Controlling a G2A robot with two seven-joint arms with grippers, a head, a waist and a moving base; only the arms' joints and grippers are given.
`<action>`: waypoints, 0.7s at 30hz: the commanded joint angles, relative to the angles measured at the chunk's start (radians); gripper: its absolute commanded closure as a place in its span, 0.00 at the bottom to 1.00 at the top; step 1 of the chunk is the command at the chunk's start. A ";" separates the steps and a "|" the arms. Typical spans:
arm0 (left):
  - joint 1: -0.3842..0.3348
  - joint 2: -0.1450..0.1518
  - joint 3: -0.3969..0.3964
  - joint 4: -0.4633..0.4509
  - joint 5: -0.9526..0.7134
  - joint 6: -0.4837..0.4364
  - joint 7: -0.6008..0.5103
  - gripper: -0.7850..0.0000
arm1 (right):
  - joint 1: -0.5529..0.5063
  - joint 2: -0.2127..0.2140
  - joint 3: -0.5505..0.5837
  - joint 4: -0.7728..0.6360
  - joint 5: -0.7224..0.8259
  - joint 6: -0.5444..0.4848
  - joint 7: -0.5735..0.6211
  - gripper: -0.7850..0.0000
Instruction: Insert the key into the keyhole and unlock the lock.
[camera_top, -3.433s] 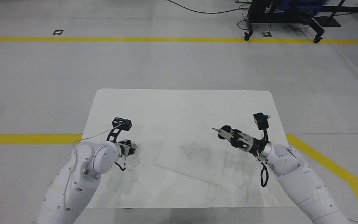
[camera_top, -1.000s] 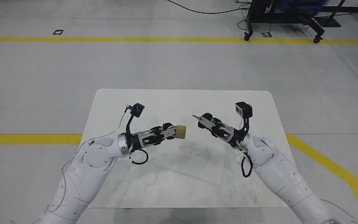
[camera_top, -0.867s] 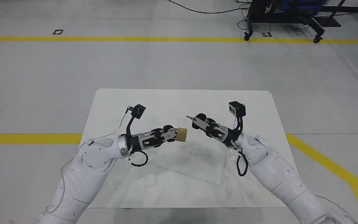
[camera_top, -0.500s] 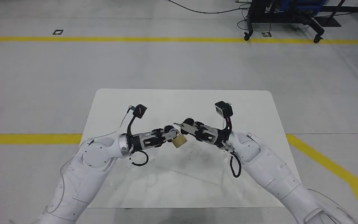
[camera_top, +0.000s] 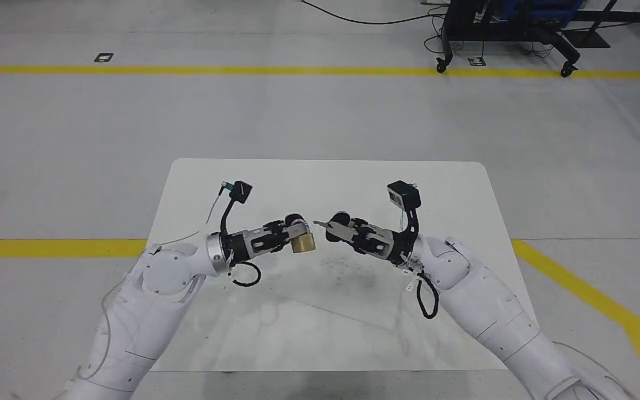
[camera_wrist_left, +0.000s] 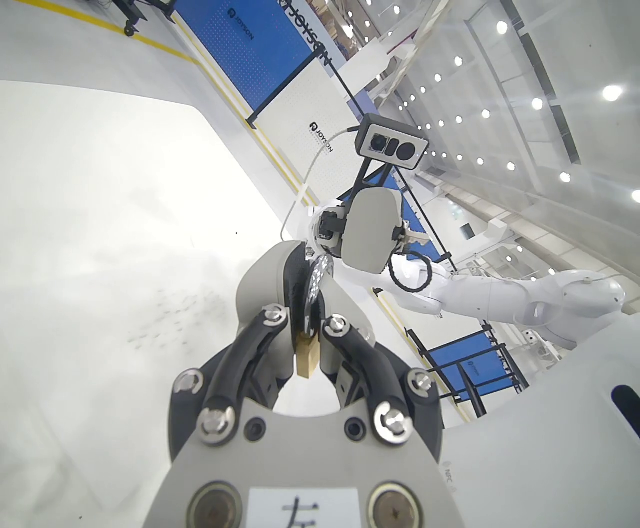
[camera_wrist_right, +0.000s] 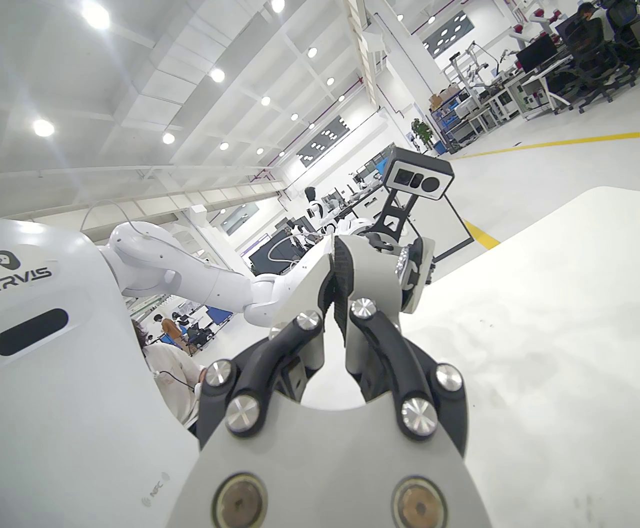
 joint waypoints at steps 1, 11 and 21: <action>-0.007 -0.003 0.008 0.002 -0.009 0.111 0.029 1.00 | 0.000 0.000 0.000 0.000 0.000 0.000 0.000 1.00; -0.181 -0.049 0.135 0.089 -0.100 0.421 0.085 1.00 | -0.180 0.047 0.154 -0.066 0.014 0.042 -0.026 1.00; -0.168 -0.051 0.142 0.100 -0.104 0.452 0.094 1.00 | -0.189 0.049 0.163 -0.073 0.013 0.041 -0.026 1.00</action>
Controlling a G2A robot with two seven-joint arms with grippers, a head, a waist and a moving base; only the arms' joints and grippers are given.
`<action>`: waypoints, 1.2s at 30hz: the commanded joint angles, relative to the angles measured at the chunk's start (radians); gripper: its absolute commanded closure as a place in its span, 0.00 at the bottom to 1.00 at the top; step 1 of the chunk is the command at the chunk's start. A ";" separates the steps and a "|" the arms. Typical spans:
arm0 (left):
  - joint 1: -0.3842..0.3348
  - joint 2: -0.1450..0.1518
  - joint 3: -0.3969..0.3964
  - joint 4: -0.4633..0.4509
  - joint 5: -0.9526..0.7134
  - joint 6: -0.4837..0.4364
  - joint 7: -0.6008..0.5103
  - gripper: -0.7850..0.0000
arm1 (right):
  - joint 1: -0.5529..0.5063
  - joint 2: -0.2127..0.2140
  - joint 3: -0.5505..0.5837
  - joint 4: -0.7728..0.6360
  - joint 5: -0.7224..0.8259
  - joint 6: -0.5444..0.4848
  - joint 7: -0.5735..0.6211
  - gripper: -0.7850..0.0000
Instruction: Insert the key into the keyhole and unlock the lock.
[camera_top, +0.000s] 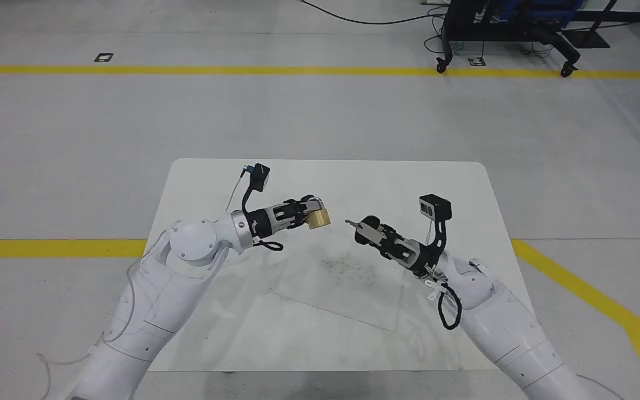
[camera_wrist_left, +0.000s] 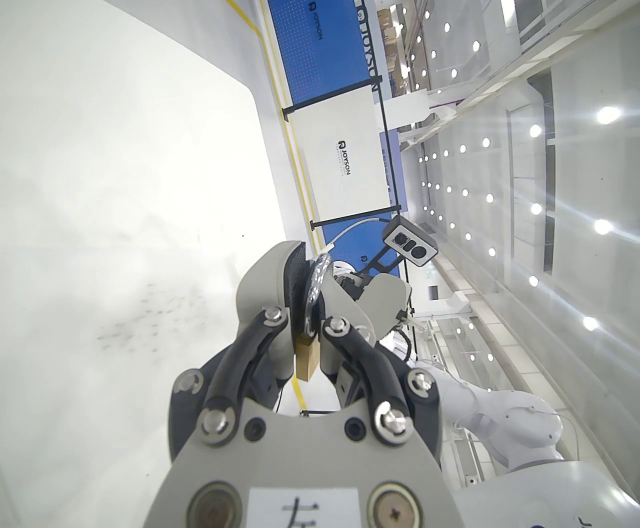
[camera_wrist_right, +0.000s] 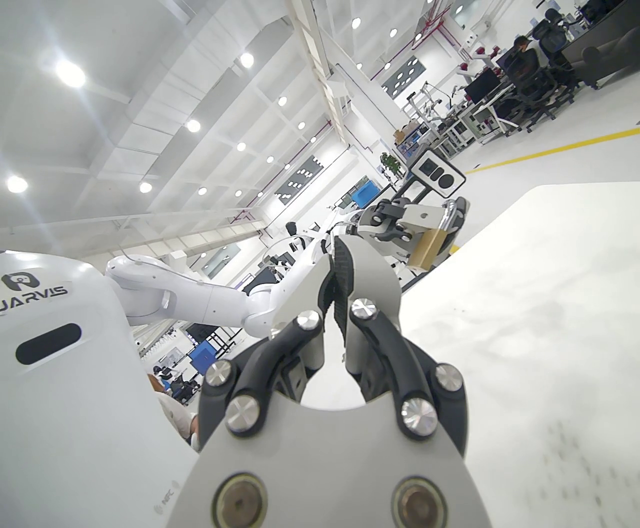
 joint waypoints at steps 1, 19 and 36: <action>0.019 0.001 0.001 -0.006 0.013 0.036 0.021 1.00 | 0.000 0.000 0.000 0.000 0.000 0.000 0.000 1.00; 0.001 -0.002 -0.036 -0.025 -0.175 0.367 -0.039 1.00 | -0.215 0.009 0.234 -0.387 -0.939 0.026 -0.269 1.00; -0.014 -0.021 -0.013 0.030 -0.410 0.783 0.036 1.00 | -0.191 0.016 0.169 -0.709 -1.652 0.162 -0.056 1.00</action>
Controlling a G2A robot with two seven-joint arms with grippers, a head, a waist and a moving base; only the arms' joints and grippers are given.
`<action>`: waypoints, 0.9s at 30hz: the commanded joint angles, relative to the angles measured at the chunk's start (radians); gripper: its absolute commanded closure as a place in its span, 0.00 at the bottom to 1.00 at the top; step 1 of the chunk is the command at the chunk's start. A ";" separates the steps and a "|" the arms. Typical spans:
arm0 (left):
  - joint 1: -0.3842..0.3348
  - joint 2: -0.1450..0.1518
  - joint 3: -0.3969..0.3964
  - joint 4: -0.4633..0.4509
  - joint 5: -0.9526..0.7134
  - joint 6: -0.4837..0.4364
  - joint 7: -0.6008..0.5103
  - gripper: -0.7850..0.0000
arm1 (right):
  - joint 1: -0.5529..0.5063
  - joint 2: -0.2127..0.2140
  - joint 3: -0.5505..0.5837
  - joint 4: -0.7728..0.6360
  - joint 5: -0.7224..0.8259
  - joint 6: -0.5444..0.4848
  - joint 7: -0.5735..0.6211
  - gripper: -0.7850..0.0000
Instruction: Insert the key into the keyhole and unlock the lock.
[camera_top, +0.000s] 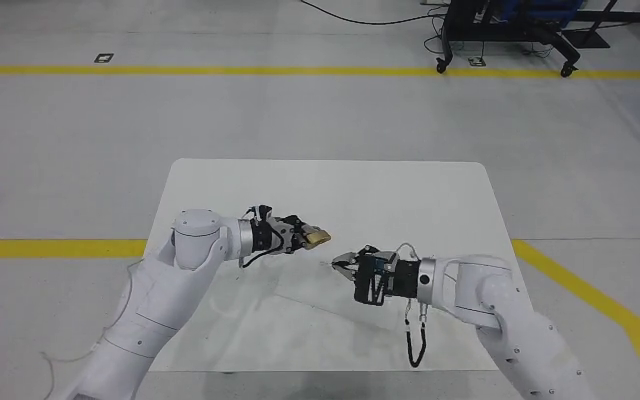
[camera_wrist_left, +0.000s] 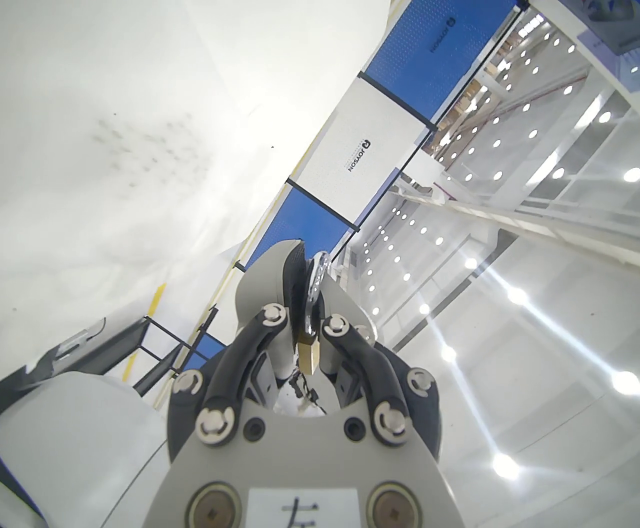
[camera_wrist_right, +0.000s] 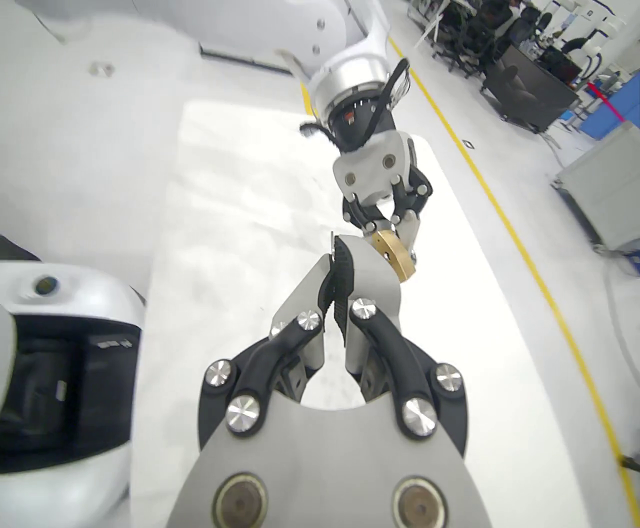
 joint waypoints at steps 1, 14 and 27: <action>0.006 -0.002 0.008 0.007 -0.007 0.022 0.032 1.00 | -0.013 0.003 -0.016 -0.062 -0.109 0.011 0.034 1.00; 0.025 -0.004 0.020 0.054 0.004 -0.194 -0.076 1.00 | 0.006 -0.015 -0.249 -0.205 -0.526 0.134 0.234 1.00; -0.036 -0.022 0.087 0.161 0.018 -0.262 -0.180 1.00 | 0.032 -0.030 -0.311 -0.218 -0.636 0.108 0.371 1.00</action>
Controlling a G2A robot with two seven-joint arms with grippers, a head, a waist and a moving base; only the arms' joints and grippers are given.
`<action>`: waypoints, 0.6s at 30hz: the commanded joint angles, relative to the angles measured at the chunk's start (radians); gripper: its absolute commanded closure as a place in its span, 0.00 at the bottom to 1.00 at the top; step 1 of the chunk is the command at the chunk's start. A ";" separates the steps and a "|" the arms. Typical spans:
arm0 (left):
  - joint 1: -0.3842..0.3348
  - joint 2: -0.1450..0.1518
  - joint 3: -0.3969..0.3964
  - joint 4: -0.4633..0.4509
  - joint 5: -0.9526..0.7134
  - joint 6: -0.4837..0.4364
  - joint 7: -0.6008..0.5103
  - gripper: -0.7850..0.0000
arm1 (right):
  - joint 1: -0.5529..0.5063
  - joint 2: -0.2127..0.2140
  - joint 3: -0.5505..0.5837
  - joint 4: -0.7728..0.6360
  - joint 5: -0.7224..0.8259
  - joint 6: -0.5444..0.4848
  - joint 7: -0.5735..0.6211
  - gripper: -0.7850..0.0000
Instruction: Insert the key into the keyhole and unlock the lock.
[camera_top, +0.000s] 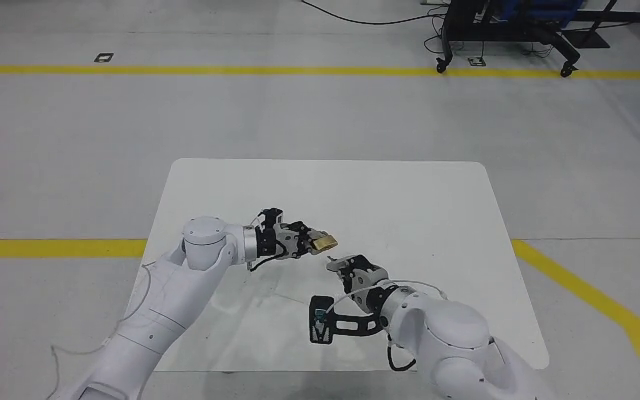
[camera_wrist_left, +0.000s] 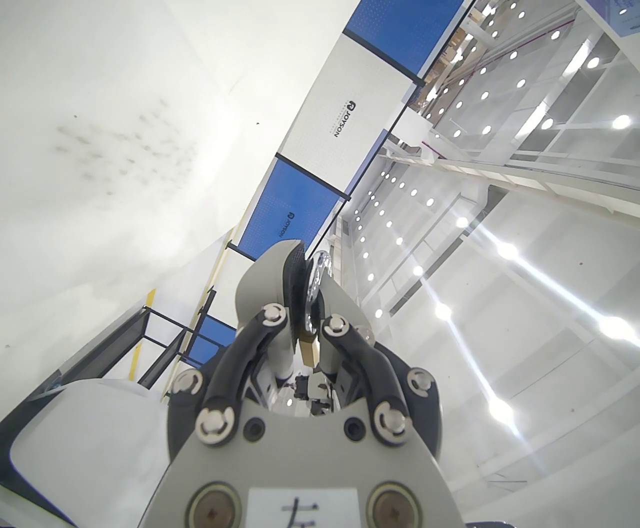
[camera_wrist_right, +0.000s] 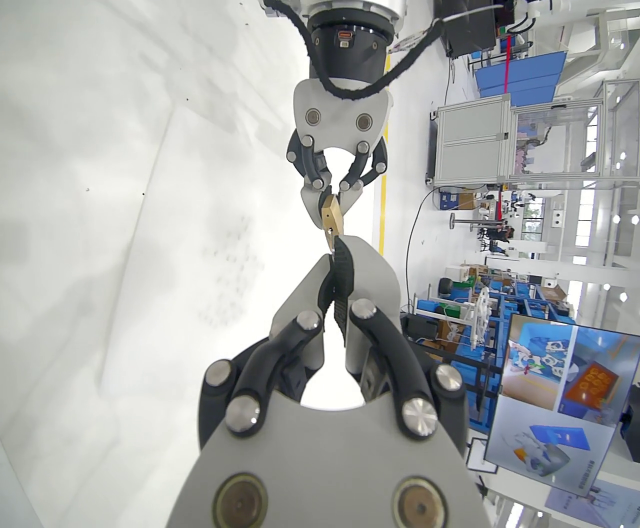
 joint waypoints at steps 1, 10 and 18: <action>-0.004 -0.002 0.004 0.005 0.001 -0.003 -0.005 1.00 | 0.012 -0.005 -0.017 0.008 -0.009 0.002 0.012 1.00; -0.009 -0.003 0.007 0.014 0.005 -0.005 -0.012 1.00 | 0.064 -0.032 -0.093 0.045 -0.041 -0.016 0.105 1.00; -0.004 -0.002 0.004 0.011 0.008 -0.005 -0.014 1.00 | 0.093 -0.053 -0.124 0.068 -0.030 -0.031 0.163 1.00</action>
